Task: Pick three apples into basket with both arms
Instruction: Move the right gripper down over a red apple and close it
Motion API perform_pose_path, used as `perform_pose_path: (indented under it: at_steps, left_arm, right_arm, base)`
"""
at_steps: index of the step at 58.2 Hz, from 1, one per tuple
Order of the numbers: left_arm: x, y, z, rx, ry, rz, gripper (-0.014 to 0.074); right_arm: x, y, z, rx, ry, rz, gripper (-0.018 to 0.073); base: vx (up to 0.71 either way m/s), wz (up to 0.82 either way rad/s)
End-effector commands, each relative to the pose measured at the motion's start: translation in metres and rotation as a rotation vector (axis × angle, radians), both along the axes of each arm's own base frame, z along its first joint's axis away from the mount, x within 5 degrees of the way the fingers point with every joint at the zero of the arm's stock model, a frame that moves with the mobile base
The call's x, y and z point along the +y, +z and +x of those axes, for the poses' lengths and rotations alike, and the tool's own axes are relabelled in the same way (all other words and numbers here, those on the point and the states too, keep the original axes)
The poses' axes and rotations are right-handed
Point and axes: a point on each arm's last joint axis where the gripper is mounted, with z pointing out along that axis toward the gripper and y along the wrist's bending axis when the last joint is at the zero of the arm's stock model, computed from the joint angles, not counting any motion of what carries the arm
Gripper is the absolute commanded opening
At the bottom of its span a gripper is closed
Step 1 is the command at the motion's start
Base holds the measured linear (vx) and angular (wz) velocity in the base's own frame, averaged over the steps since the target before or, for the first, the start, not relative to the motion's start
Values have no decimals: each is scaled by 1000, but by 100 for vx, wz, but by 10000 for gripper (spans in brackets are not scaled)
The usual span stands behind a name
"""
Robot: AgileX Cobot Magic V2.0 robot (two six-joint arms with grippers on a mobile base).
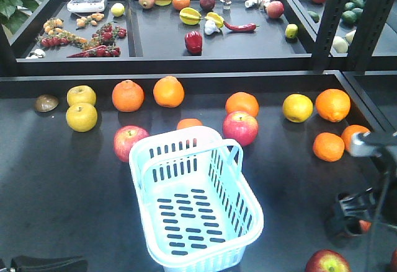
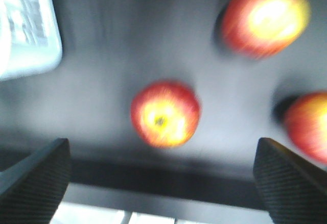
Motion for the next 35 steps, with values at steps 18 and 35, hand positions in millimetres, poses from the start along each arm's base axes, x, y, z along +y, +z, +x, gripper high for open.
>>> perform_pose_path:
  at_steps: [18,35]
  left_arm:
    - [1,10,6,-31,60,-45,-6]
    - [1,10,6,-31,58,-45,-6]
  right_arm:
    - [7,-46,28,183,5,60,648]
    - [22,-71,38,211,56,28,627]
  base:
    - [0,0]
    - [0,0]
